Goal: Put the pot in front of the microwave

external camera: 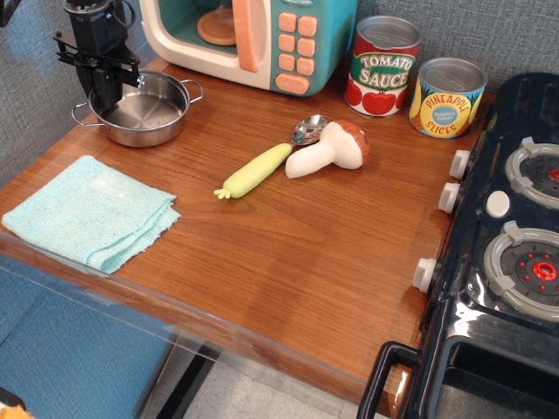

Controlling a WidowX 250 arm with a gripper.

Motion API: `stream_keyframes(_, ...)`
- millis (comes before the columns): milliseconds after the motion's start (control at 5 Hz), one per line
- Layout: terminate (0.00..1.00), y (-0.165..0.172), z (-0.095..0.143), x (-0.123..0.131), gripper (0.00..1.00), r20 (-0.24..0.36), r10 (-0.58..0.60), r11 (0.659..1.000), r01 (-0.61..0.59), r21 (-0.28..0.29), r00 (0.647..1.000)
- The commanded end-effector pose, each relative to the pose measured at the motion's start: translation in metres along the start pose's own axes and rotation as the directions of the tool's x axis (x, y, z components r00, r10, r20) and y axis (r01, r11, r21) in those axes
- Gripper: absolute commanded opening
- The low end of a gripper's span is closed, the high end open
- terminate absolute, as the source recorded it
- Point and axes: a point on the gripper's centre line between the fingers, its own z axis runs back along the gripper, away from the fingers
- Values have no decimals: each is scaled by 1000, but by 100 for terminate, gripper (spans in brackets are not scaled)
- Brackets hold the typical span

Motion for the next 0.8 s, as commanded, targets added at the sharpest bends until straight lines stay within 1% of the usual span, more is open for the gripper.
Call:
stream_keyframes(0, 0, -10, 75, -9, 100, 115, -73, 997, 68, 46, 991)
stream_keyframes(200, 0, -11, 104, -21, 100, 131, -69, 997, 65, 35, 989)
stream_keyframes(400, 0, -15, 98, -29, 100, 159, -73, 996, 66, 53, 985)
stream_keyframes(600, 0, -15, 98, -29, 100, 159, -73, 996, 66, 53, 985)
